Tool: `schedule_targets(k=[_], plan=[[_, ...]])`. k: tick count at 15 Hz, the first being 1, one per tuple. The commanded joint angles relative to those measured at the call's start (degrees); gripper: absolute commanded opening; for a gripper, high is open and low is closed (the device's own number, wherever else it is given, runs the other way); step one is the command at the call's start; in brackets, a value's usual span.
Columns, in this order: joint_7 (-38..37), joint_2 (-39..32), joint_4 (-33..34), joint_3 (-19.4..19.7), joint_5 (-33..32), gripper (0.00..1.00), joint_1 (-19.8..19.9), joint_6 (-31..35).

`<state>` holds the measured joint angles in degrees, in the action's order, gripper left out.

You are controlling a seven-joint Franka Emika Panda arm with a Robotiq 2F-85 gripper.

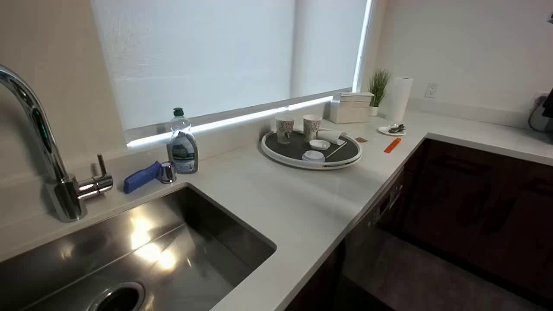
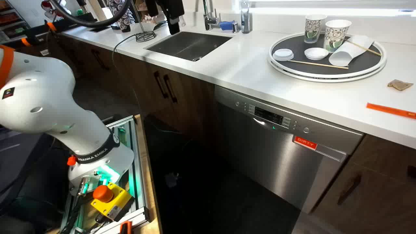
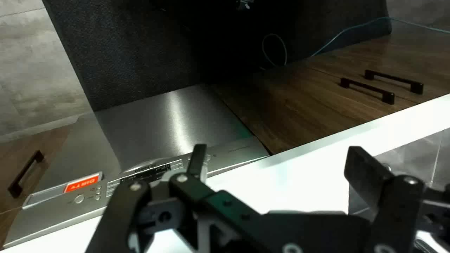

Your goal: Press a button on the dishwasher.

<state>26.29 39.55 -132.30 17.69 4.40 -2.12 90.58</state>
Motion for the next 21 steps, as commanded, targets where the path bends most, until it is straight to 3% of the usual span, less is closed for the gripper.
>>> schedule_targets(k=[1,10,12,16,21], plan=[[0.7,-0.3,0.2,-0.9,0.6,1.0,1.3,-0.2],[-0.4,-2.6,-1.0,-0.2,0.2,1.0,2.5,1.2],[-0.4,-4.4,-3.5,0.8,-0.7,1.0,4.2,5.1],[8.7,-9.5,-9.5,2.4,-7.6,1.0,5.8,20.2],[13.1,-19.4,-11.4,3.4,-7.8,1.0,7.8,31.0]])
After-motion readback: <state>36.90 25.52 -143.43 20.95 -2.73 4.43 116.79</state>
